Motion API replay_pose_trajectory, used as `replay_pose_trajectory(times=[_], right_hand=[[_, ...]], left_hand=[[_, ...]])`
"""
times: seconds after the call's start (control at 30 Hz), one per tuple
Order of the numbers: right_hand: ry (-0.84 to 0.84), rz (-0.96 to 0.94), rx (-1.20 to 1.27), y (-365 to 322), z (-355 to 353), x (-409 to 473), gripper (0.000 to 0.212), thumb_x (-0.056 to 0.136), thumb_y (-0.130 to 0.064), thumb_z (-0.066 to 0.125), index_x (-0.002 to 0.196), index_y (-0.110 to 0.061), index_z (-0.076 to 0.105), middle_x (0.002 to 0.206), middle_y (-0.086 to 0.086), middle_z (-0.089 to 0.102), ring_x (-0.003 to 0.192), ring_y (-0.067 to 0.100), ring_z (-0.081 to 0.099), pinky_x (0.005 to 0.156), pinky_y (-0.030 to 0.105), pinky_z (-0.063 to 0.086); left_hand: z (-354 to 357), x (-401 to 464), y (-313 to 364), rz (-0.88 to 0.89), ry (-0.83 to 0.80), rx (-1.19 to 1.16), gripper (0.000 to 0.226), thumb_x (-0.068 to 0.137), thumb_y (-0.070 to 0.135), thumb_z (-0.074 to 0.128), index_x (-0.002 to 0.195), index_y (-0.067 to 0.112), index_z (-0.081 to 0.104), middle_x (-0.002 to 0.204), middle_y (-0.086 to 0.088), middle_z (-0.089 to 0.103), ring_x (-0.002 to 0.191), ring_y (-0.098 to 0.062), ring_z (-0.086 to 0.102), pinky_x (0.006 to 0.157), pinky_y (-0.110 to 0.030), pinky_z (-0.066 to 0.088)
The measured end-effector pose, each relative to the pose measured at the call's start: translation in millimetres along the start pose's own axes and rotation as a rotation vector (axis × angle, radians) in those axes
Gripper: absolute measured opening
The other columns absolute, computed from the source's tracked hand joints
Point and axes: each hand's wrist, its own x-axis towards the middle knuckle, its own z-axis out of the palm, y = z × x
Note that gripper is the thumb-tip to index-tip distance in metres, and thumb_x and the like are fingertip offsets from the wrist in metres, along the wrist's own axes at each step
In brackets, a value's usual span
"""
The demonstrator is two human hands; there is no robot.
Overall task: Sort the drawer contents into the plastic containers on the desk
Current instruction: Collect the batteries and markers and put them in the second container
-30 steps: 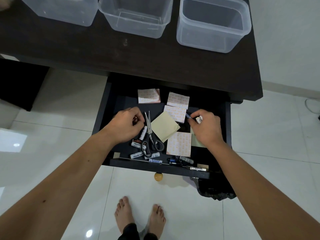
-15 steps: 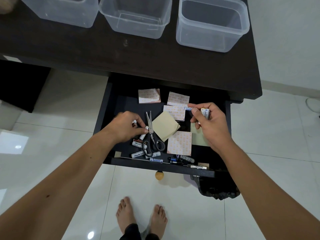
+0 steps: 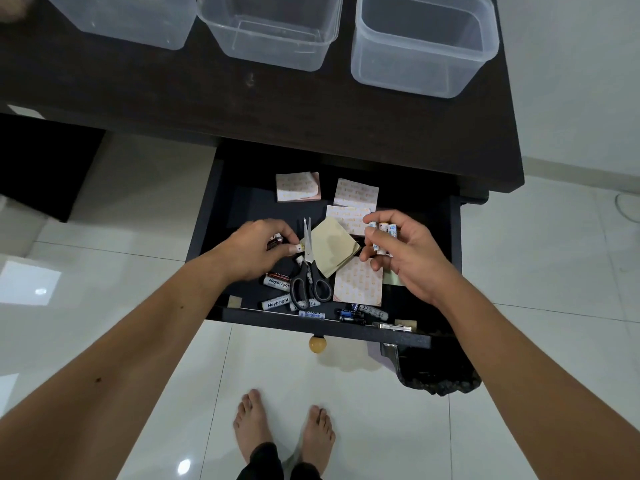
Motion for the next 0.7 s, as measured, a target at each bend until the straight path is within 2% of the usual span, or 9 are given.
replay_pose_trajectory(times=[0.07,0.17,0.3,0.4,0.47,0.5,0.57,0.6,0.7], right_hand=[[-0.034,-0.016,-0.030,0,0,0,0.013,0.097,-0.001,0.070,0.107,-0.007,0.066,0.079,0.008,0.067,0.068,0.018,0.066,0.054,0.025,0.049],[-0.077,-0.017,-0.068,2,0,0,0.013,0.095,0.002,0.071,0.096,-0.010,0.066,0.085,0.011,0.068,0.072,0.020,0.067,0.052,0.026,0.049],[-0.184,-0.025,-0.249,4,-1,-2,0.012,0.089,-0.002,0.079,0.093,-0.013,0.074,0.085,0.008,0.069,0.071,0.016,0.064,0.053,0.025,0.048],[-0.315,-0.030,-0.496,4,2,-4,0.011,0.084,-0.012,0.087,0.092,-0.018,0.082,0.089,-0.006,0.077,0.078,0.007,0.069,0.071,0.022,0.054],[-0.390,-0.023,-0.677,5,5,-5,0.010,0.082,-0.019,0.089,0.090,-0.023,0.084,0.093,-0.012,0.079,0.089,0.000,0.071,0.089,0.022,0.051],[-0.416,-0.007,-0.750,5,5,-7,0.010,0.082,-0.021,0.089,0.089,-0.026,0.085,0.091,-0.015,0.079,0.090,-0.002,0.071,0.091,0.021,0.049],[-0.426,0.029,-0.905,6,4,-9,0.012,0.081,-0.024,0.089,0.089,-0.032,0.085,0.085,-0.019,0.078,0.089,-0.002,0.070,0.091,0.024,0.052],[-0.414,0.036,-0.984,6,2,-10,0.012,0.080,-0.027,0.089,0.088,-0.035,0.085,0.084,-0.018,0.078,0.088,0.001,0.070,0.090,0.029,0.055],[-0.383,0.015,-1.159,3,-4,-11,0.012,0.077,-0.035,0.090,0.086,-0.039,0.083,0.084,-0.014,0.077,0.087,0.006,0.068,0.084,0.038,0.059]], left_hand=[[1,1,-1,0.003,0.010,-0.022,0.005,0.100,0.032,0.069,0.103,0.036,0.067,0.119,0.005,0.062,0.110,-0.014,0.058,0.094,-0.032,0.043],[2,0,0,0.012,0.041,-0.061,0.004,0.101,0.031,0.067,0.105,0.032,0.067,0.118,0.002,0.060,0.108,-0.015,0.058,0.090,-0.027,0.040],[-1,-3,4,0.008,0.088,-0.123,0.003,0.103,0.032,0.064,0.107,0.033,0.063,0.103,0.005,0.070,0.096,-0.015,0.064,0.078,-0.029,0.049],[-3,-8,6,0.070,0.079,-0.183,0.016,0.107,0.024,0.056,0.120,0.034,0.058,0.094,0.006,0.072,0.096,-0.020,0.068,0.089,-0.041,0.054],[-5,-14,9,0.107,0.039,-0.167,0.028,0.110,0.024,0.049,0.126,0.044,0.056,0.092,0.003,0.069,0.089,-0.031,0.067,0.083,-0.048,0.056],[-6,-15,10,0.114,0.016,-0.155,0.030,0.111,0.025,0.046,0.124,0.049,0.059,0.090,-0.002,0.068,0.083,-0.035,0.065,0.076,-0.048,0.056],[-8,-19,9,0.110,-0.024,-0.137,0.030,0.111,0.027,0.043,0.114,0.047,0.065,0.089,-0.016,0.066,0.067,-0.028,0.054,0.063,-0.039,0.048],[-9,-21,10,0.098,-0.039,-0.130,0.026,0.111,0.029,0.044,0.111,0.044,0.066,0.090,-0.019,0.065,0.066,-0.021,0.052,0.062,-0.035,0.045],[-10,-24,11,0.034,-0.066,-0.100,0.004,0.104,0.043,0.057,0.104,0.039,0.058,0.097,0.002,0.068,0.083,-0.014,0.061,0.072,-0.033,0.048]])
